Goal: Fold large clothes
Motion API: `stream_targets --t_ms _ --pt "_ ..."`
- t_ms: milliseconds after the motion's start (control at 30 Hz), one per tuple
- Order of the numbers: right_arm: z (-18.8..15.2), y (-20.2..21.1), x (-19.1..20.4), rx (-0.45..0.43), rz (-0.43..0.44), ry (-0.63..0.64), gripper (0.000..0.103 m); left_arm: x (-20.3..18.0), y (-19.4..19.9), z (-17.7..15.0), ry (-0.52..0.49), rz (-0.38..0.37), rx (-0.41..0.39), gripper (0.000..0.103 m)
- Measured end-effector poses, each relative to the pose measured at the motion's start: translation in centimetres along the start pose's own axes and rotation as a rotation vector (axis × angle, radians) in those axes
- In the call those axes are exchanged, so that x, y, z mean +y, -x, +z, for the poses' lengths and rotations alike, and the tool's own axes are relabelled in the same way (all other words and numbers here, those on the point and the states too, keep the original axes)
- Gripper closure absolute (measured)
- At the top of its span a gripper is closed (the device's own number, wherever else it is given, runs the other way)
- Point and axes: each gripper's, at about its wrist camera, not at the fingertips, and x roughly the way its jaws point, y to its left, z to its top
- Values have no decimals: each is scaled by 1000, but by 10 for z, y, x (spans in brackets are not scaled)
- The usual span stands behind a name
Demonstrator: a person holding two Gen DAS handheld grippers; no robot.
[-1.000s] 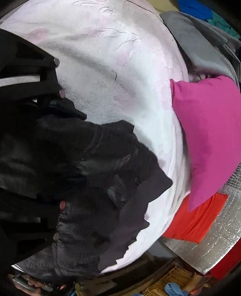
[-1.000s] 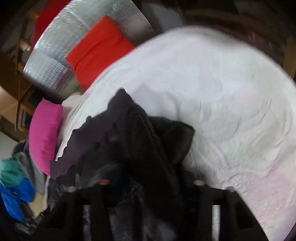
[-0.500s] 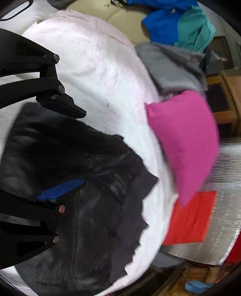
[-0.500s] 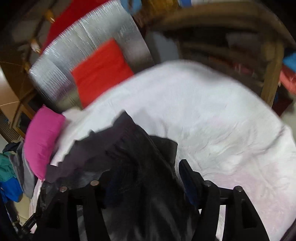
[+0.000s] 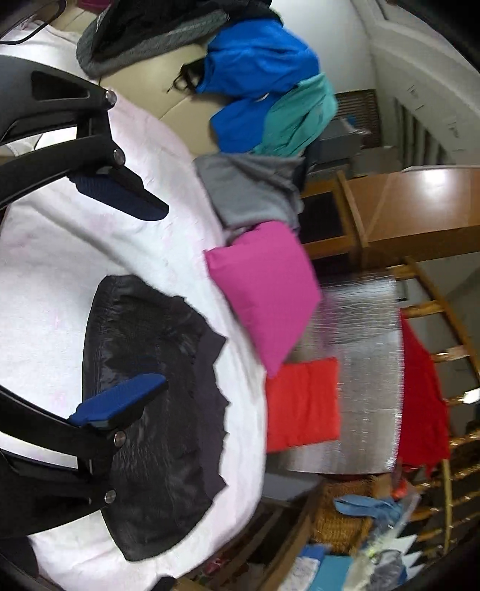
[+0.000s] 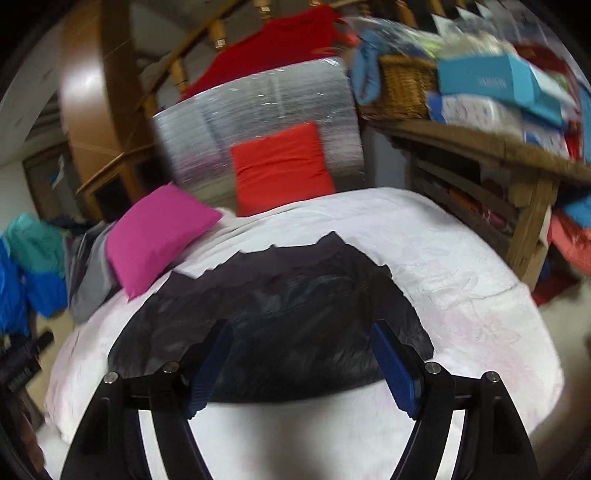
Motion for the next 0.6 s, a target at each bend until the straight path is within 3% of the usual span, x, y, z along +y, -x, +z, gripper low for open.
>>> stream_targets --t_ms 300,600 --pt "-14 96 45 -48 -40 122 22 16 103 7 2 26 -130 17" --pt "-25 174 56 -85 -48 99 21 29 178 -2 9 41 -192 9"
